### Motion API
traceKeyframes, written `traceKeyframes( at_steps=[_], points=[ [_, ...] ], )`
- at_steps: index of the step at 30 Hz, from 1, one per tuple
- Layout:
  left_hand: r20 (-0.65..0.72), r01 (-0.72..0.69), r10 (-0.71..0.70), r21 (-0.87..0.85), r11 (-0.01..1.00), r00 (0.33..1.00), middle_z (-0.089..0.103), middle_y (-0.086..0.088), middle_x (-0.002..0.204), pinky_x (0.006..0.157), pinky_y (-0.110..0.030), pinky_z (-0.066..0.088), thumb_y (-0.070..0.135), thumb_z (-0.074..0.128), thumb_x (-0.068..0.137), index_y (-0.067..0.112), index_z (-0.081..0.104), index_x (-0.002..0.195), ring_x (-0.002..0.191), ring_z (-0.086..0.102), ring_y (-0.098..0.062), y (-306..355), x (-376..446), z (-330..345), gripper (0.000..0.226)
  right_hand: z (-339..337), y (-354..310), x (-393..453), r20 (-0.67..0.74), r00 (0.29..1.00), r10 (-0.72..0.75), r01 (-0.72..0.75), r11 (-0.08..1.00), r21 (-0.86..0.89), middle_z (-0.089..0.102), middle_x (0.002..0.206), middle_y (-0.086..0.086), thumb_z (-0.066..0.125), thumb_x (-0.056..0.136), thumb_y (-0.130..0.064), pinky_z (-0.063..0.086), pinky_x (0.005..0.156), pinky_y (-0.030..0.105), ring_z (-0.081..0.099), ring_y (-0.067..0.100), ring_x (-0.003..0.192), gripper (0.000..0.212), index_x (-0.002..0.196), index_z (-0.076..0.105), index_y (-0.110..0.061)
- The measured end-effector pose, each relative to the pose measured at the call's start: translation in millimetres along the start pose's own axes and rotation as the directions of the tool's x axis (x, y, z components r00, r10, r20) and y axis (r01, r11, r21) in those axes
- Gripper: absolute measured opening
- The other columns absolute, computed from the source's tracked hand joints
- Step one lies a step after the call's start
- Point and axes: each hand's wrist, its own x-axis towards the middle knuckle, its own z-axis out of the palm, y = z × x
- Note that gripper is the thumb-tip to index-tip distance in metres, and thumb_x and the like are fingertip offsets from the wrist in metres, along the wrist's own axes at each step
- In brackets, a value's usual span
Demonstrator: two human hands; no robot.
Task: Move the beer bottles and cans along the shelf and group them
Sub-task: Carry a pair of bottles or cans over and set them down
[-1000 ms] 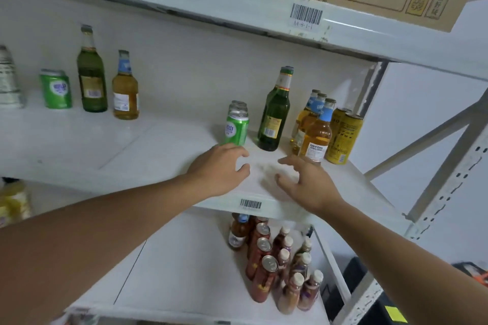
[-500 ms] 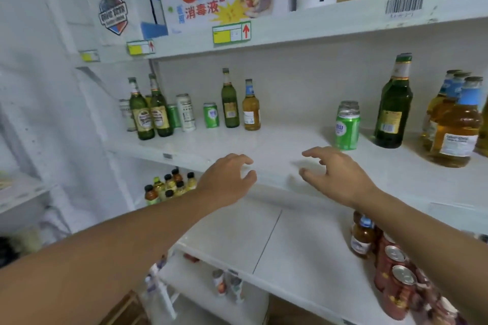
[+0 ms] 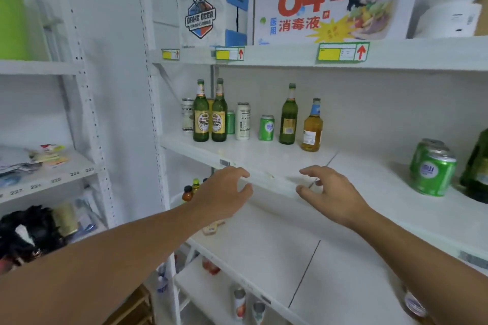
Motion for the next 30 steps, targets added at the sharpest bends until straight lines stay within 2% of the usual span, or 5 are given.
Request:
traceKeyframes(
  at_steps=[6,12,25,28,30],
  points=[
    [-0.043,0.004,-0.006,-0.050,0.999,0.999,0.061,0.013,0.142,0.106,-0.045,0.054,0.048,0.057,0.101,0.036,0.064,0.142,0.126,0.061,-0.015,-79,31,-38,0.044,48,-59,65,0.029,0.999,0.025,-0.026,0.999,0.030,0.061,0.147,-0.005,0.068,0.099,-0.053,0.056,0.099,0.037,0.064,0.016,0.117,0.052,0.148,0.059,-0.037],
    [-0.063,-0.010,0.007,-0.059,0.998,0.998,0.060,0.013,0.149,0.109,-0.044,0.052,0.047,0.057,0.103,0.033,0.062,0.145,0.130,0.058,-0.014,-131,61,-49,0.045,92,-93,112,0.054,0.998,0.025,-0.027,0.999,0.031,0.061,0.145,-0.003,0.068,0.100,-0.050,0.056,0.099,0.038,0.064,0.017,0.115,0.053,0.149,0.058,-0.034],
    [-0.089,0.004,0.003,0.083,0.997,0.996,0.061,0.010,0.150,0.112,-0.043,0.050,0.049,0.057,0.106,0.031,0.060,0.149,0.136,0.058,-0.015,-148,180,-40,0.046,123,-54,242,0.050,0.998,0.039,-0.047,0.983,0.176,0.062,0.141,-0.004,0.072,0.096,-0.048,0.055,0.102,0.041,0.066,0.019,0.117,0.055,0.146,0.059,-0.031],
    [-0.150,0.083,-0.097,-0.097,0.992,0.984,0.070,0.005,0.135,0.096,-0.039,0.059,0.039,0.064,0.106,0.026,0.053,0.149,0.116,0.069,-0.015,-147,216,-43,0.047,128,-42,281,0.058,0.997,0.059,-0.073,0.962,0.264,0.061,0.144,-0.001,0.073,0.097,-0.047,0.052,0.102,0.039,0.061,0.020,0.124,0.057,0.148,0.057,-0.026],
    [-0.210,0.160,-0.214,-0.249,0.955,0.954,0.071,0.005,0.125,0.086,-0.040,0.064,0.033,0.066,0.105,0.027,0.051,0.141,0.100,0.069,-0.008,-153,234,-40,0.040,133,-39,304,0.055,0.994,0.091,-0.105,0.928,0.358,0.061,0.143,0.001,0.073,0.099,-0.045,0.048,0.093,0.034,0.058,0.018,0.120,0.056,0.148,0.055,-0.023]
  ],
)
